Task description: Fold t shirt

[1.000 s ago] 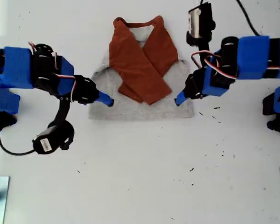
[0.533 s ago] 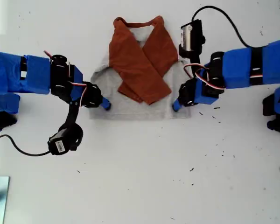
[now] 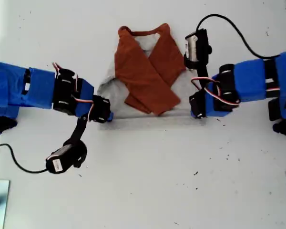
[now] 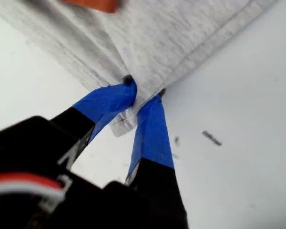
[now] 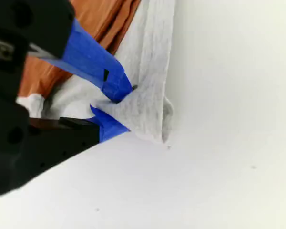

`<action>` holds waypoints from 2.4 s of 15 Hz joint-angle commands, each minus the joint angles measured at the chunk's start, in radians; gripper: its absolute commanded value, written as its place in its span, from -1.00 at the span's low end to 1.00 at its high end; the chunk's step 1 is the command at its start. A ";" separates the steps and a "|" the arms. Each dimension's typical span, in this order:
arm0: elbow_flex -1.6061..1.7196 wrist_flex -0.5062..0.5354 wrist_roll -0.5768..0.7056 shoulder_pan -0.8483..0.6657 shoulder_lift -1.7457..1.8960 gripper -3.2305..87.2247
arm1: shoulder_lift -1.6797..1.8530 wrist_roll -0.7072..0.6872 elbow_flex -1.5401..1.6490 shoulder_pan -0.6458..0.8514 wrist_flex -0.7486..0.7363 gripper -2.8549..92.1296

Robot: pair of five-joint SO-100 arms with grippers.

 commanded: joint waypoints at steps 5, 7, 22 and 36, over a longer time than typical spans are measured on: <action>-0.166 0.034 -0.146 0.364 0.089 -0.94 | 0.212 0.187 -0.060 -0.278 0.144 -0.87; -0.163 0.074 -0.063 0.284 0.172 -0.92 | 0.213 0.049 -0.086 -0.126 0.063 -0.87; 0.526 -0.129 0.241 -0.870 0.847 -0.11 | 0.334 -0.227 0.206 1.002 -0.485 -0.48; 1.381 0.012 -0.015 0.038 2.043 -0.66 | 1.600 -0.471 1.126 0.451 0.127 -0.86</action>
